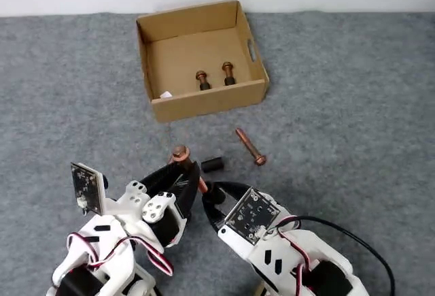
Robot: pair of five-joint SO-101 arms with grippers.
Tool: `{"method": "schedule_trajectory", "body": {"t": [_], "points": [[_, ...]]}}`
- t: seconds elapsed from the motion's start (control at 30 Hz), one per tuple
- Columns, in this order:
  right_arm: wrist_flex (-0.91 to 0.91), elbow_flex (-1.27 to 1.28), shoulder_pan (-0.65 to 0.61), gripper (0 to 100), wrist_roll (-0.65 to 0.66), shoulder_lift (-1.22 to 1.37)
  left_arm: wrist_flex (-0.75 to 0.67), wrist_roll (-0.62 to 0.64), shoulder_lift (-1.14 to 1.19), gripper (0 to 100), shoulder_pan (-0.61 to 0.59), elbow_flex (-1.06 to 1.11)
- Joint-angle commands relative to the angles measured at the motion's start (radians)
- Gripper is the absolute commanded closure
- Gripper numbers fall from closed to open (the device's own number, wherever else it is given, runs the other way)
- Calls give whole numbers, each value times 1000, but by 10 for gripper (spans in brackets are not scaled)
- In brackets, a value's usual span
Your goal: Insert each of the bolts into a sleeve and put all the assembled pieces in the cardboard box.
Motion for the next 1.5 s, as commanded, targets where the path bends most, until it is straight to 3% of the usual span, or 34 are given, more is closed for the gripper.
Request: {"method": "schedule_trajectory", "body": {"t": [0.0, 0.3, 0.53, 0.93, 1.3, 1.47], "points": [[-30, -25, -10, 991, 11, -7, -55, 17, -6, 995, 17, 12], [-30, -21, -10, 991, 11, -7, -77, 20, -6, 995, 18, 31], [-24, -20, -10, 991, 11, -7, -184, 17, -6, 995, 14, 94], [-25, -6, -10, 991, 11, -7, -199, 17, -6, 995, 14, 94], [-31, -6, -7, 991, 11, -7, 121, -54, -8, 995, 26, 28], [-31, -9, -5, 991, 12, -7, 175, -84, -6, 994, 143, 33]]}}
